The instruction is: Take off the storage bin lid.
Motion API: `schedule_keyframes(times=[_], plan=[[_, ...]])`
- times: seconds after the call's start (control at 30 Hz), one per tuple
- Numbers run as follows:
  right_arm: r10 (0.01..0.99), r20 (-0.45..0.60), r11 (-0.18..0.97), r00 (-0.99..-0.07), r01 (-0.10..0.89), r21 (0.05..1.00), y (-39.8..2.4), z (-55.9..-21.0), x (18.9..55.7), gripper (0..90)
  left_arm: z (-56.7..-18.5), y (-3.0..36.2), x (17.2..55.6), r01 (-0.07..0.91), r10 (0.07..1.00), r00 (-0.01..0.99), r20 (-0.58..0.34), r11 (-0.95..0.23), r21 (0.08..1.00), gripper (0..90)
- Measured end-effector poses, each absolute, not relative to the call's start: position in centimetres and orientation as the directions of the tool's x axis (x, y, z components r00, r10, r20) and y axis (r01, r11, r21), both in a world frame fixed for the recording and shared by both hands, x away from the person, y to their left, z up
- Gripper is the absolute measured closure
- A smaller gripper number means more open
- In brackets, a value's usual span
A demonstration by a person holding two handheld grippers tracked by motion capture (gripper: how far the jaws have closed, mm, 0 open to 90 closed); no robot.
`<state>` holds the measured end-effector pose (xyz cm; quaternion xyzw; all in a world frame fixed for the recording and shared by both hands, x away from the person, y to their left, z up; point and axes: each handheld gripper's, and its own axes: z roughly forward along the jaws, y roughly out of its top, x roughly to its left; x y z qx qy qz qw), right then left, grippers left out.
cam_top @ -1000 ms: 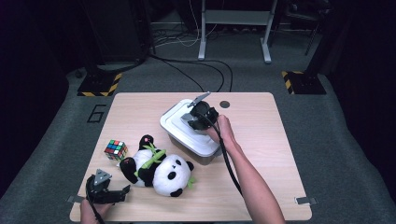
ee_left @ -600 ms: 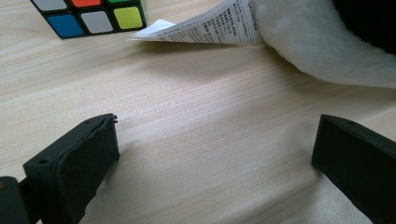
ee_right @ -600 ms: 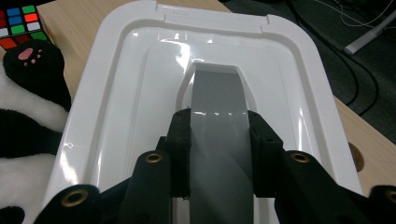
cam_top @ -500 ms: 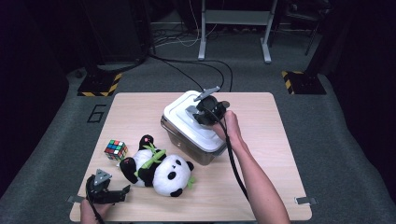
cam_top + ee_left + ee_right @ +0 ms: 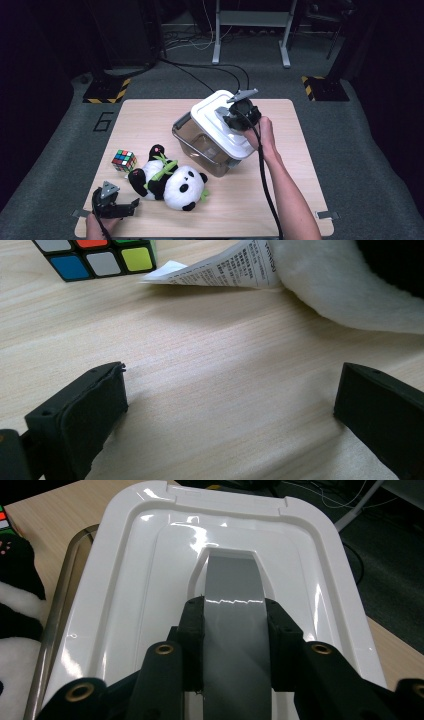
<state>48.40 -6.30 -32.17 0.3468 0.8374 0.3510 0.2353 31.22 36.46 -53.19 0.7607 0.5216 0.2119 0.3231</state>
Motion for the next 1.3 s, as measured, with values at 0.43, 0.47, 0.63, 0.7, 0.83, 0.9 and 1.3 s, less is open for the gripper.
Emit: schedule_keyframes(times=[0.43, 0.47, 0.63, 0.7, 0.83, 0.9, 1.3], plan=[[0.799, -0.146, 0.471, -0.583, 0.457, 0.754, -9.8, -31.9, 47.7, 66.5, -53.2, 36.5, 31.2, 0.653, 0.93, 0.368, -0.006, -0.254, 0.714, 0.5], [0.804, -0.144, 0.465, -0.578, 0.459, 0.757, -10.1, -31.9, 47.7, 66.6, -53.1, 36.5, 31.2, 0.657, 0.928, 0.372, -0.007, -0.258, 0.708, 0.5], [0.832, -0.132, 0.432, -0.539, 0.479, 0.765, -11.6, -32.0, 47.5, 66.5, -53.2, 36.5, 31.2, 0.653, 0.93, 0.368, -0.006, -0.254, 0.714, 0.5], [0.848, -0.124, 0.411, -0.516, 0.491, 0.768, -12.3, -32.1, 47.4, 66.5, -53.2, 36.5, 31.2, 0.655, 0.929, 0.371, -0.007, -0.257, 0.711, 0.5], [0.867, -0.115, 0.385, -0.485, 0.506, 0.772, -13.5, -32.3, 47.4, 66.5, -53.2, 36.5, 31.2, 0.652, 0.928, 0.372, -0.001, -0.261, 0.712, 0.5], [0.877, -0.113, 0.373, -0.467, 0.514, 0.773, -14.1, -32.5, 47.4, 66.5, -53.2, 36.5, 31.3, 0.652, 0.928, 0.372, -0.001, -0.261, 0.712, 0.5], [0.917, -0.102, 0.318, -0.386, 0.55, 0.772, -16.6, -33.5, 47.6, 66.5, -53.1, 36.6, 31.2, 0.656, 0.927, 0.376, -0.001, -0.265, 0.707, 0.5]])
